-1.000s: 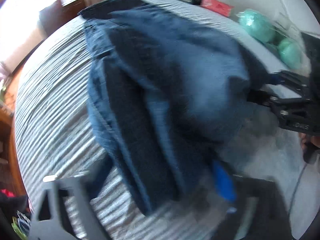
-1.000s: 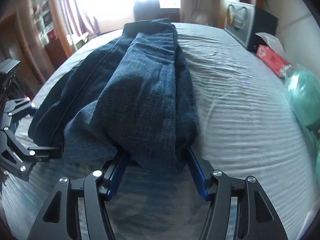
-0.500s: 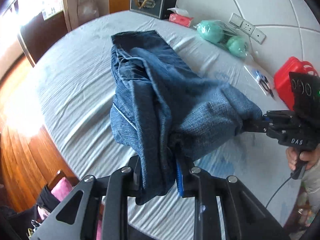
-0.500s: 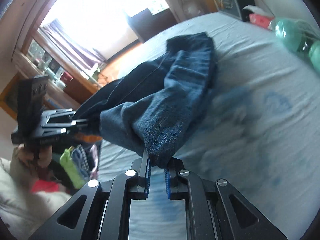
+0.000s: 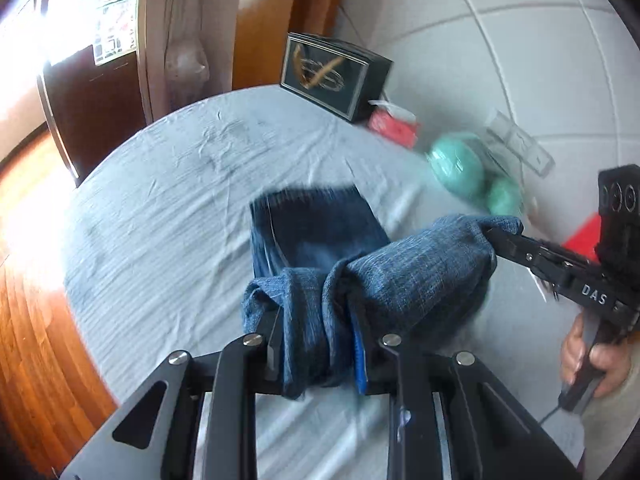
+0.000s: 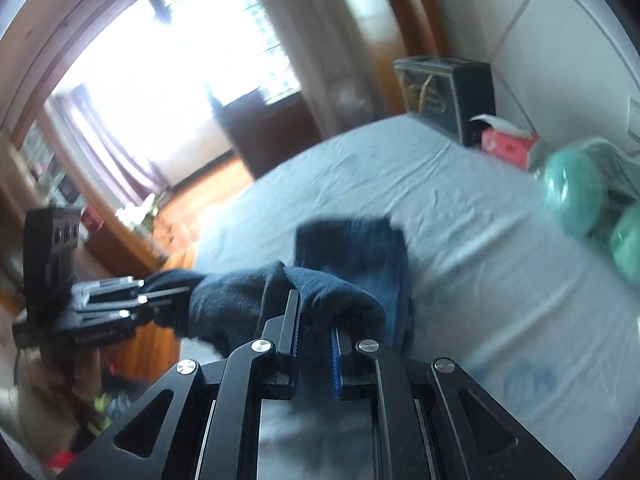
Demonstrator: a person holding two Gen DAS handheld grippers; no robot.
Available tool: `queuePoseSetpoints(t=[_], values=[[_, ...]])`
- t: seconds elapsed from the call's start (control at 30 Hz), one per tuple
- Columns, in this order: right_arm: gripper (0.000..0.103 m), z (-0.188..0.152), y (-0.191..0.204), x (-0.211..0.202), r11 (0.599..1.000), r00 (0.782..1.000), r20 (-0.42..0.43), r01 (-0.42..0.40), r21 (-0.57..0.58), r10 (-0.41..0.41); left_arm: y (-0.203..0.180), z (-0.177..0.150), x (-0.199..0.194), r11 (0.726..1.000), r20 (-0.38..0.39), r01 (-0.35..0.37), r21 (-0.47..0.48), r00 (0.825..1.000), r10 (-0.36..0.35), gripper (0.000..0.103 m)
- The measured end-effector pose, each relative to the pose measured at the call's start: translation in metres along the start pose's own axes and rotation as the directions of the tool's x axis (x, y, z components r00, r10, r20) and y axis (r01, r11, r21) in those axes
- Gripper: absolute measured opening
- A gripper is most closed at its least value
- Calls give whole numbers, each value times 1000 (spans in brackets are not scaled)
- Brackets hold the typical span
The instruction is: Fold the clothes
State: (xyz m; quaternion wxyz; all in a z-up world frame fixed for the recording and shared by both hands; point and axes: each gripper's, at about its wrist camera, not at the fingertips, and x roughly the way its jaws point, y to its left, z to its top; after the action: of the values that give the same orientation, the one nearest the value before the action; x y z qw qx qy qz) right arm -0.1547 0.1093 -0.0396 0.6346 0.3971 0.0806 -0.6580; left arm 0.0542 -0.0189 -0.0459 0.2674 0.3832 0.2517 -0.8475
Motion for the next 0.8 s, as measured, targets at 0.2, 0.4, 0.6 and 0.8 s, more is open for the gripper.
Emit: queuePoseSetpoints(t=[0.2, 0.4, 0.6, 0.8], values=[[12, 57, -37, 100, 995, 998, -46, 47, 90, -43, 55, 64, 94, 999, -67, -17, -39, 998, 15, 23], [22, 52, -90, 207, 964, 973, -196, 161, 212, -120, 92, 82, 176, 998, -189, -23, -50, 982, 13, 28], [30, 54, -101, 187, 944, 978, -188, 145, 297, -91, 121, 107, 145, 985, -205, 108, -131, 970, -134, 50], [55, 57, -78, 91, 956, 990, -63, 141, 257, -129, 125, 106, 72, 998, -76, -4, -66, 997, -1, 96]])
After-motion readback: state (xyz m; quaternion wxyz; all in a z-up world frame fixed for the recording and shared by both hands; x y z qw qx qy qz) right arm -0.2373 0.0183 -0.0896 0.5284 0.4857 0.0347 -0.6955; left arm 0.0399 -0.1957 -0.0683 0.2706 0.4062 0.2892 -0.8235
